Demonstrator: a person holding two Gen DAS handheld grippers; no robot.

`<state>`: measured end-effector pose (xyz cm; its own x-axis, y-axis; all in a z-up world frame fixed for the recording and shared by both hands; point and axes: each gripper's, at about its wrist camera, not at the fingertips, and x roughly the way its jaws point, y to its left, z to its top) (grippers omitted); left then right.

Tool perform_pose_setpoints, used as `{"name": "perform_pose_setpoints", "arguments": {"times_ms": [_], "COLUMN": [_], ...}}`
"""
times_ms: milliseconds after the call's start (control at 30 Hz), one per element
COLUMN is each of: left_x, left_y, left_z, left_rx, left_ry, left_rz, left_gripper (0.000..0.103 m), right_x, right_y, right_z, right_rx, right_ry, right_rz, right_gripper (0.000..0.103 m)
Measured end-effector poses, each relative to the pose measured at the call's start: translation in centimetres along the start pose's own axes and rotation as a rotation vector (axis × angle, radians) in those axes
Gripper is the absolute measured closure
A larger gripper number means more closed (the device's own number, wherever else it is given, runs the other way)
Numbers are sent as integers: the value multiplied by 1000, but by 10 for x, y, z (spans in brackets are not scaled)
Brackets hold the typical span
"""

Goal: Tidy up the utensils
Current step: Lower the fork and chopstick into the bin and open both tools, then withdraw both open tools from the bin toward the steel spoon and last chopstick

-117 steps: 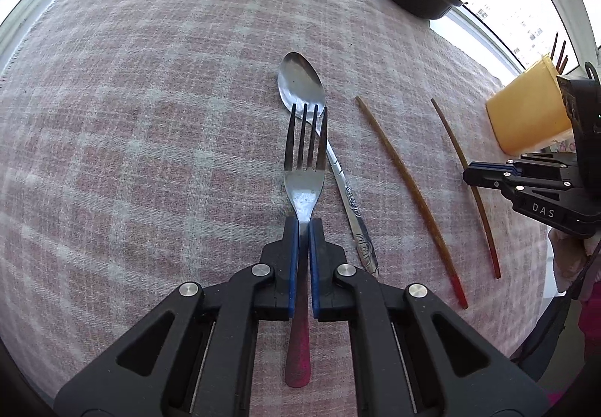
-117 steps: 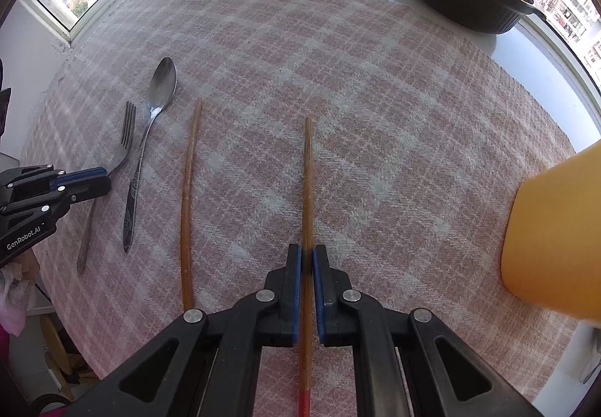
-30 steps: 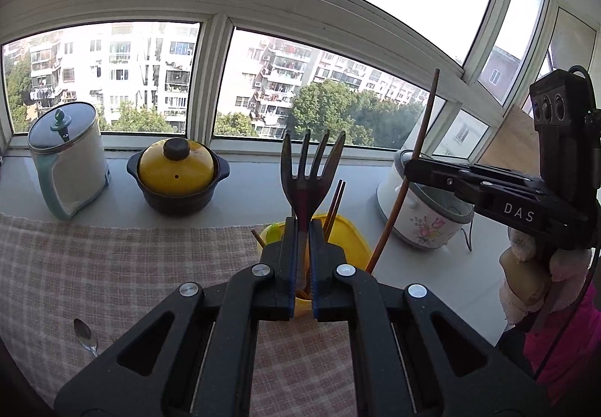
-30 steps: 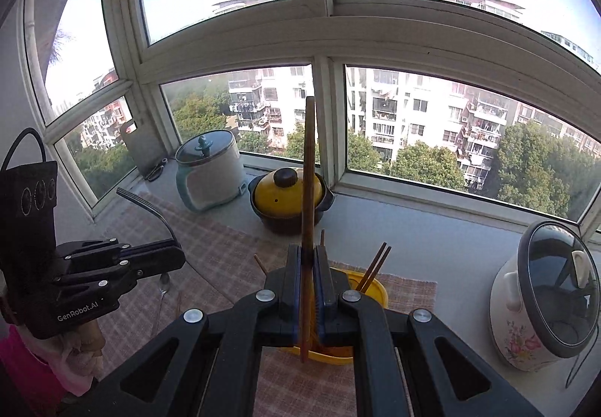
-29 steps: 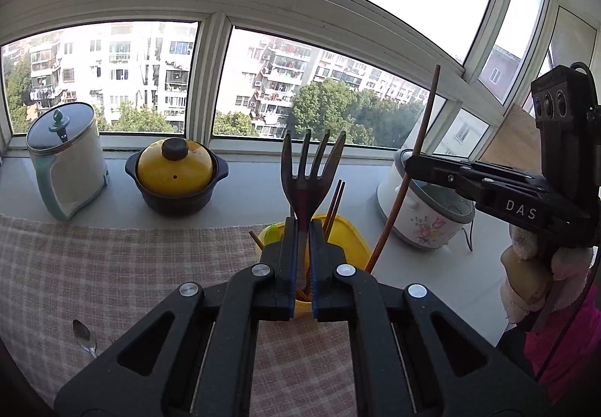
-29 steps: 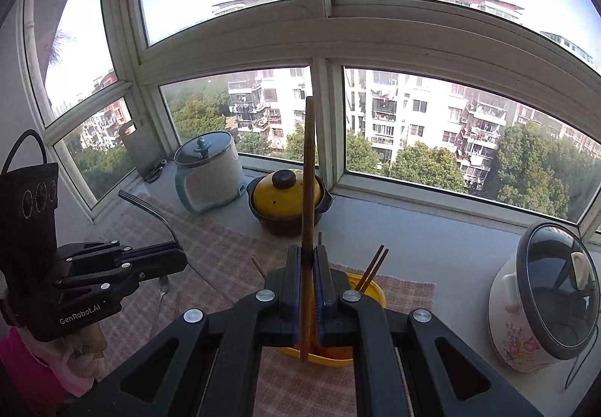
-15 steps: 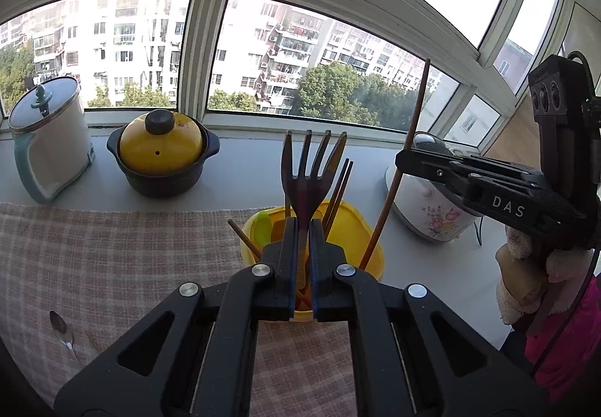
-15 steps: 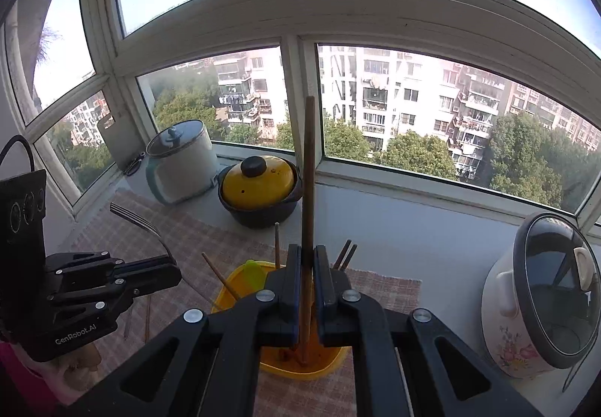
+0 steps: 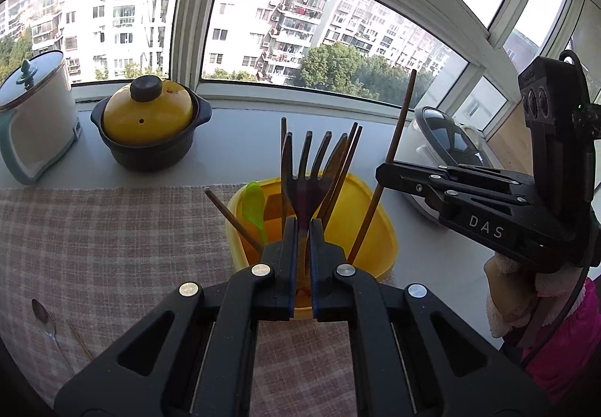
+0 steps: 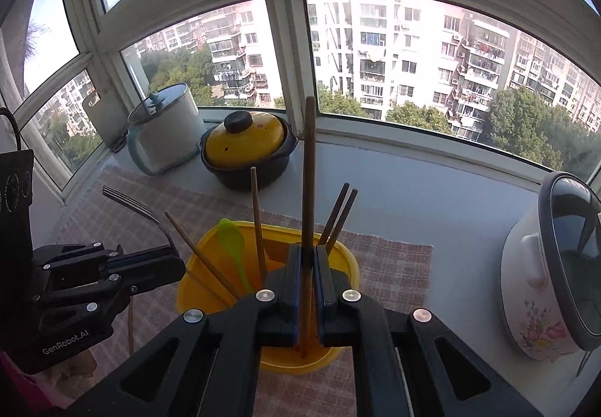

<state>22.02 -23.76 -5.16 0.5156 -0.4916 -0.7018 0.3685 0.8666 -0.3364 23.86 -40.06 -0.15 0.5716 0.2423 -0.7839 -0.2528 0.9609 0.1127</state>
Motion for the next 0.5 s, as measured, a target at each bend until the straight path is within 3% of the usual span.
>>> {"name": "perform_pose_setpoints", "arguments": {"times_ms": [133, 167, 200, 300, 333, 400, 500], "left_x": [-1, -2, -3, -8, -9, -12, -17], "left_y": [0, 0, 0, 3, 3, 4, 5], "left_z": [0, 0, 1, 2, 2, 1, -2], "left_rx": [-2, -3, -5, -17, -15, -13, -10], "left_ry": [5, 6, -1, -8, -11, -18, -23], "left_rz": [-3, -5, -7, -16, -13, -3, 1], "left_gripper": [100, 100, 100, 98, 94, 82, 78], "right_x": [0, 0, -1, -7, -8, -11, -16], "right_y": [-1, 0, -1, -1, -2, -3, -3], "right_z": [-2, -2, -2, -4, -4, -5, -7], "right_rx": [4, 3, 3, 9, 13, 28, 41], "right_ry": [1, 0, -4, -25, -25, -33, -51], "right_rz": [-3, -9, -15, -32, -33, -39, -50], "right_gripper": [99, 92, 79, 67, 65, 46, 42]}}
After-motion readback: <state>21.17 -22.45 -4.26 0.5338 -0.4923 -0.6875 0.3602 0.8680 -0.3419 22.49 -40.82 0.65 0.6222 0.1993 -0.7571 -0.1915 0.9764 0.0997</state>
